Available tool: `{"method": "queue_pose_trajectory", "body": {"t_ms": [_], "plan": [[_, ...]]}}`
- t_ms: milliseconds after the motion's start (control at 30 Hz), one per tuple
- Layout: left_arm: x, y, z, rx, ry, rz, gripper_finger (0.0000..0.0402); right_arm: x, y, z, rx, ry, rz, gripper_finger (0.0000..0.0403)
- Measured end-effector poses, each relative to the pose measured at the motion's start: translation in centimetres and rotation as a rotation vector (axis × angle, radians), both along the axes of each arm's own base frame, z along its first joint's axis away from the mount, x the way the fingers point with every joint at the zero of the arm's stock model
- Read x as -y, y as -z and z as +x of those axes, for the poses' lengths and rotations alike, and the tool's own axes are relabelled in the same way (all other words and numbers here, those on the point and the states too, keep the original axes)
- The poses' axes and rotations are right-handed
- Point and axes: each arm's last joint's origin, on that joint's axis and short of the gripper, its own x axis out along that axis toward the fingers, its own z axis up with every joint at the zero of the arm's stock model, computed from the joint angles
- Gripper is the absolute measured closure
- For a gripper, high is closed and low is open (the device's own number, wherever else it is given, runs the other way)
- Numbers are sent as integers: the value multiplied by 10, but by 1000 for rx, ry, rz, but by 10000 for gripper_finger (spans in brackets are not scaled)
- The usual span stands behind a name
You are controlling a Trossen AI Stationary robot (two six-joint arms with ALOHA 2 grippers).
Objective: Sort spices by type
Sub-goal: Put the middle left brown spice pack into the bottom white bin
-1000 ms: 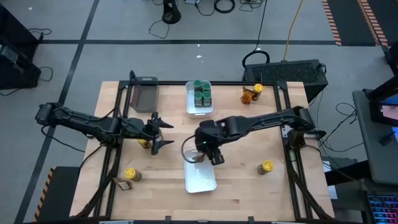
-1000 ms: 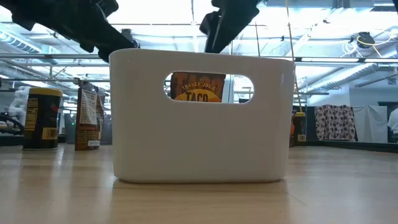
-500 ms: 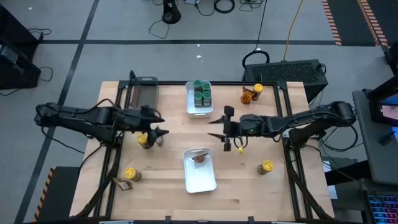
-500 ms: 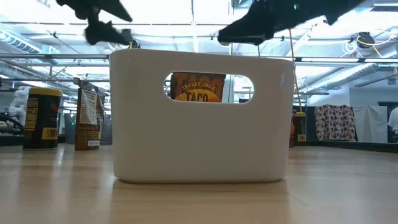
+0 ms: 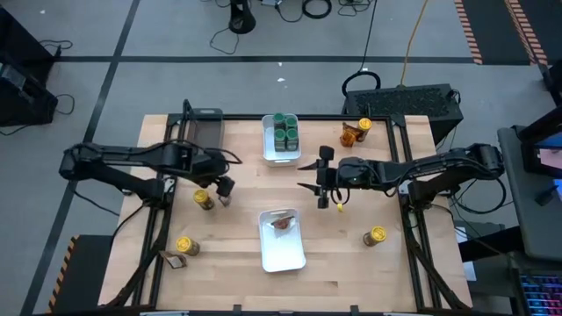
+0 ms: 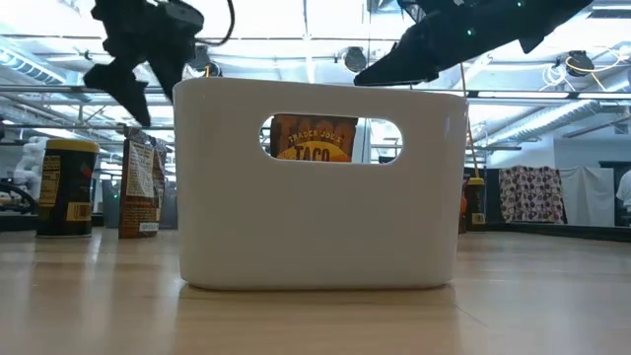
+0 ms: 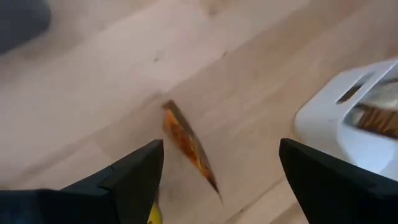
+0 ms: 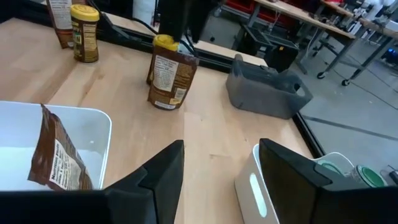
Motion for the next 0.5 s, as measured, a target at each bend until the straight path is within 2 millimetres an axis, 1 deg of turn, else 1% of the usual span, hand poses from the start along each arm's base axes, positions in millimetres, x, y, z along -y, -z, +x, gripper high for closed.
{"method": "queue_pose_trajectory", "body": {"t_ms": [167,500], "plan": [[-1,13,7,-105,38,-16,79,0,0,0,3,0,1,214],[-3,26,17,-176,76,12,79,0,-1,0,12,-3,2,214]]}}
